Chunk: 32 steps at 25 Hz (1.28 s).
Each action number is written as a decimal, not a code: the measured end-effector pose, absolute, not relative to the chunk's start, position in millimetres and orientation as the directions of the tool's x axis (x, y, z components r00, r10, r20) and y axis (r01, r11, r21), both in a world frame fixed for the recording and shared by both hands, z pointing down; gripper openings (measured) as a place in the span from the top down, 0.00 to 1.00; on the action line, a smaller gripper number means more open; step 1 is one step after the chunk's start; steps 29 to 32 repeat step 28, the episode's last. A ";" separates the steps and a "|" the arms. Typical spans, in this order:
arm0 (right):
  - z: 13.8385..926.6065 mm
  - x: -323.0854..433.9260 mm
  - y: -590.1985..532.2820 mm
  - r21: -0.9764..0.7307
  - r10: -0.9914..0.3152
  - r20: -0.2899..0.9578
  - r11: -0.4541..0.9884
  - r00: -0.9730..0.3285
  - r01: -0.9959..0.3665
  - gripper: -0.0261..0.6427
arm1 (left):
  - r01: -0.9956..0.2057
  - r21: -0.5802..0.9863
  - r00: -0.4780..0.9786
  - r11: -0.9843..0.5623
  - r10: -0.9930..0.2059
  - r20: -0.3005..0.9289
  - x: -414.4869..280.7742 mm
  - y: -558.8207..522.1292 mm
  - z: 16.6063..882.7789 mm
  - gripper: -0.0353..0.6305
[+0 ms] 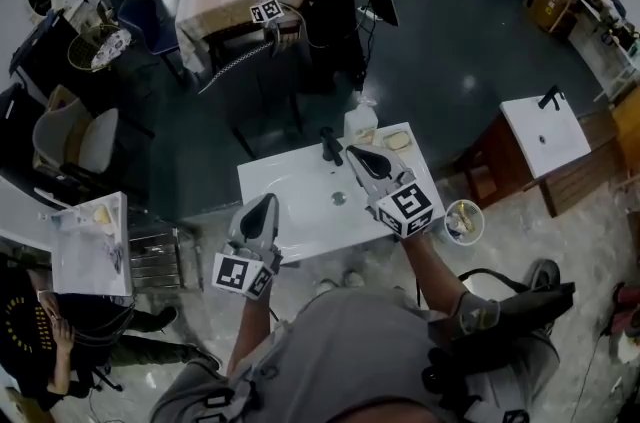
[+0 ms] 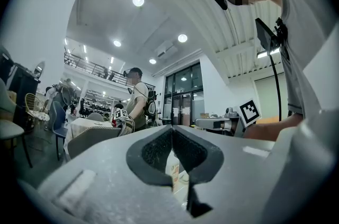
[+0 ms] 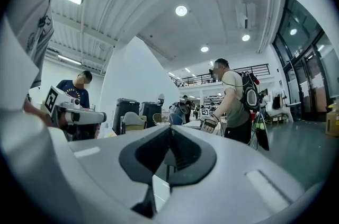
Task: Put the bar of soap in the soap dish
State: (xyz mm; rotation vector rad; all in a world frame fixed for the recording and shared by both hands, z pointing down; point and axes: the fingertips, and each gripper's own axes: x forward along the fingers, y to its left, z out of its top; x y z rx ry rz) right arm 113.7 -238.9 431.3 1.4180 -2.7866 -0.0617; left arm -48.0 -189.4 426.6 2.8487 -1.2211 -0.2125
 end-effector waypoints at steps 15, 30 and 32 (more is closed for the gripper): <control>432.3 115.3 -210.3 0.000 -0.835 -0.004 0.550 -0.550 -0.835 0.96 | -0.739 0.088 0.656 -0.668 -0.744 -0.130 -48.5 -182.5 437.0 0.96; 432.4 113.4 -207.9 0.043 -0.822 -0.001 0.569 -0.570 -0.821 0.96 | -0.743 0.100 0.649 -0.662 -0.749 -0.137 -44.6 -186.5 442.8 0.96; 432.4 113.4 -207.9 0.043 -0.822 -0.001 0.569 -0.570 -0.821 0.96 | -0.743 0.100 0.649 -0.662 -0.749 -0.137 -44.6 -186.5 442.8 0.96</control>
